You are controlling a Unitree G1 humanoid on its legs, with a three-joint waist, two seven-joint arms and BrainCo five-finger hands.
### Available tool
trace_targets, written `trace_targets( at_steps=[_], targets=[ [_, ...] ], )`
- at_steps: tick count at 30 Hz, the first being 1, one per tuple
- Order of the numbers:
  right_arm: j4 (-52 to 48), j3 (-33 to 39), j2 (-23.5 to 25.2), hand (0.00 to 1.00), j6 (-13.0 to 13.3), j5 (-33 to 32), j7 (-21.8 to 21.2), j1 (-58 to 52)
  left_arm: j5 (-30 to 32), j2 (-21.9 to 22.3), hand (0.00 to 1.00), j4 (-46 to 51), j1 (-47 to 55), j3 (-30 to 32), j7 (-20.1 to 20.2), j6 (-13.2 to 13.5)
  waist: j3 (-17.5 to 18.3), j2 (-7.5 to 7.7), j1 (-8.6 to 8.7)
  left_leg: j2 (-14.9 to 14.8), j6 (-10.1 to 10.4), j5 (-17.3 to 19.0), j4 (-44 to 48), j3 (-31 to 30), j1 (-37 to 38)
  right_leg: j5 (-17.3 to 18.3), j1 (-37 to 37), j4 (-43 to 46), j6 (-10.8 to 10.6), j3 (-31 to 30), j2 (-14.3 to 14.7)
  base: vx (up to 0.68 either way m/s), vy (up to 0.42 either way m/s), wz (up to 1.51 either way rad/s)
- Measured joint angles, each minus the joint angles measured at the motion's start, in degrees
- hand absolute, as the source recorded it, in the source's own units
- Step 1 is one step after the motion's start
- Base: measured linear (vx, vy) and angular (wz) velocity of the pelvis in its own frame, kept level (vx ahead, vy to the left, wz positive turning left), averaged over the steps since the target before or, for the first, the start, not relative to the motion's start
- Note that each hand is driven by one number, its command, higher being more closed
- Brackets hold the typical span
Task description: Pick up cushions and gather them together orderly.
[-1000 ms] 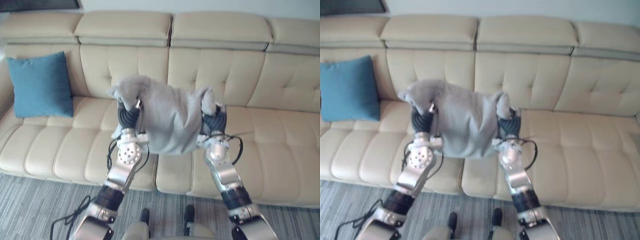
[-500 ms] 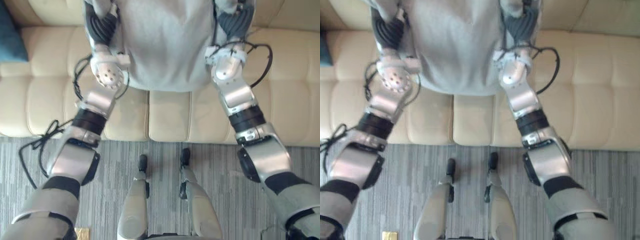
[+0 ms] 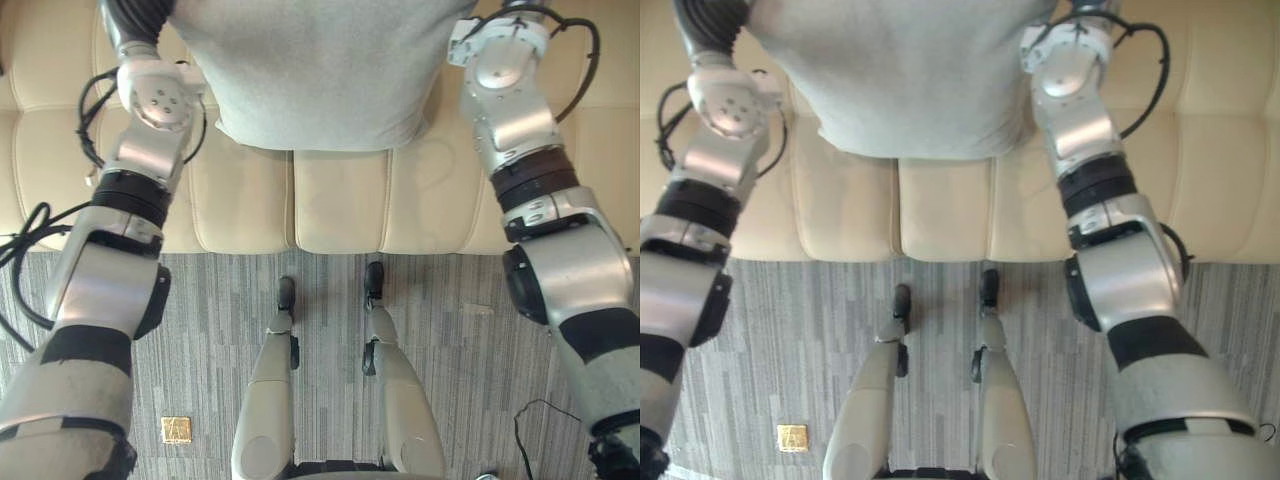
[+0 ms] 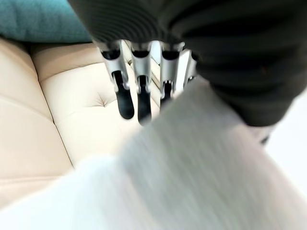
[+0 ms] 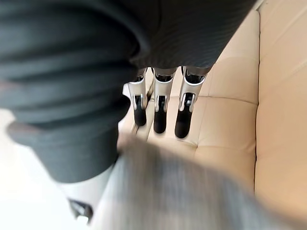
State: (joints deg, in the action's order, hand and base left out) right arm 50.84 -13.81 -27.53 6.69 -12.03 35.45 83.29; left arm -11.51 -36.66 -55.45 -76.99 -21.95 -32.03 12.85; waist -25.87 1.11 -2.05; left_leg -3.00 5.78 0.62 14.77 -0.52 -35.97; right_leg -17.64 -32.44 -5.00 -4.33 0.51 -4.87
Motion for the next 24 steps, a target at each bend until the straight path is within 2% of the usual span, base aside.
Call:
trace_targets(
  at_steps=[4,6,8,11,14,16,20,21,22,24],
  targets=[
    [-0.1,0.2,-4.7,0.00,0.7,-5.4,-2.4,-1.3,-1.4,-3.2,0.00,0.1,0.0,2.2,2.0,0.0,0.0,-0.03,0.07,0.0,0.2,-0.2,0.4,0.0,0.0,-0.1,0.1,0.0,0.1,0.0,0.0,-0.05,-0.014,-0.02],
    [-0.3,1.2,-7.6,0.00,0.7,-8.4,-3.7,-3.2,-3.9,-3.9,0.00,0.8,1.1,5.3,2.2,-0.1,0.0,-0.03,0.09,0.1,0.2,-0.2,0.4,-0.1,0.4,-0.1,0.6,0.0,0.1,0.1,-0.1,-0.04,-0.002,0.03],
    [-0.6,2.8,-11.2,0.00,0.6,-12.0,-6.0,-8.1,-9.9,-4.8,0.00,1.8,6.2,11.1,2.2,0.1,-0.1,-0.23,0.17,0.2,0.2,-0.2,-0.2,-0.2,2.3,-0.1,2.3,0.0,0.1,0.1,-0.1,0.00,0.000,0.00],
    [-1.7,2.8,-13.0,0.00,0.5,-14.0,-8.6,-12.9,-13.5,-5.7,0.00,1.9,11.9,15.5,2.6,0.1,-0.1,-0.22,0.36,0.4,0.1,-0.3,-1.0,-0.3,4.3,0.5,4.0,0.0,0.1,0.2,-0.2,-0.01,-0.007,0.01],
    [-9.0,2.7,-13.2,0.00,0.8,-13.9,-11.3,-19.7,-15.3,-5.8,0.00,4.8,18.7,18.0,4.3,0.2,-0.1,-0.21,0.75,0.5,0.1,-0.4,-1.7,-0.7,6.3,1.5,5.8,0.0,0.4,0.6,-0.3,-0.02,-0.025,0.07],
    [-14.7,3.8,-12.8,0.00,1.4,-13.8,-12.5,-25.7,-16.1,-4.9,0.00,10.4,24.7,20.1,5.2,0.6,-0.1,-0.20,1.12,0.6,0.1,-0.4,-2.0,-1.2,7.3,2.1,7.0,0.0,0.9,0.8,-0.4,-0.02,-0.018,0.13],
    [-24.9,11.0,-5.7,0.00,2.9,-11.2,-13.8,-42.8,-15.4,2.3,0.00,22.1,41.1,24.8,6.1,1.8,-0.1,-0.16,1.22,0.8,0.1,-0.4,-3.7,-1.7,10.5,3.2,9.7,0.0,1.3,1.6,-0.6,0.00,-0.003,0.08],
    [-26.6,13.5,-1.9,0.00,3.0,-8.9,-14.5,-48.8,-13.3,6.7,0.00,24.9,47.1,25.4,6.5,1.8,-0.1,-0.16,1.23,1.0,0.1,-0.4,-4.0,-1.8,11.2,3.6,10.4,0.0,1.1,2.0,-0.7,0.01,0.002,0.06],
    [-27.5,14.7,-0.1,0.00,2.9,-8.0,-14.6,-51.4,-12.5,8.7,0.00,26.0,49.5,25.4,6.7,1.8,-0.1,-0.16,1.21,1.0,0.0,-0.4,-4.1,-1.9,11.5,3.8,10.7,0.0,1.1,2.0,-0.8,0.02,0.006,0.08],
    [-30.1,18.5,7.7,0.00,2.9,-5.2,-15.3,-60.4,-9.6,17.7,0.00,29.0,58.4,25.2,8.7,1.1,-0.1,-0.15,1.35,1.2,-0.1,-0.2,-4.7,-2.1,13.0,4.4,12.2,0.0,1.2,2.2,-1.0,0.04,0.014,0.07]
  ],
)
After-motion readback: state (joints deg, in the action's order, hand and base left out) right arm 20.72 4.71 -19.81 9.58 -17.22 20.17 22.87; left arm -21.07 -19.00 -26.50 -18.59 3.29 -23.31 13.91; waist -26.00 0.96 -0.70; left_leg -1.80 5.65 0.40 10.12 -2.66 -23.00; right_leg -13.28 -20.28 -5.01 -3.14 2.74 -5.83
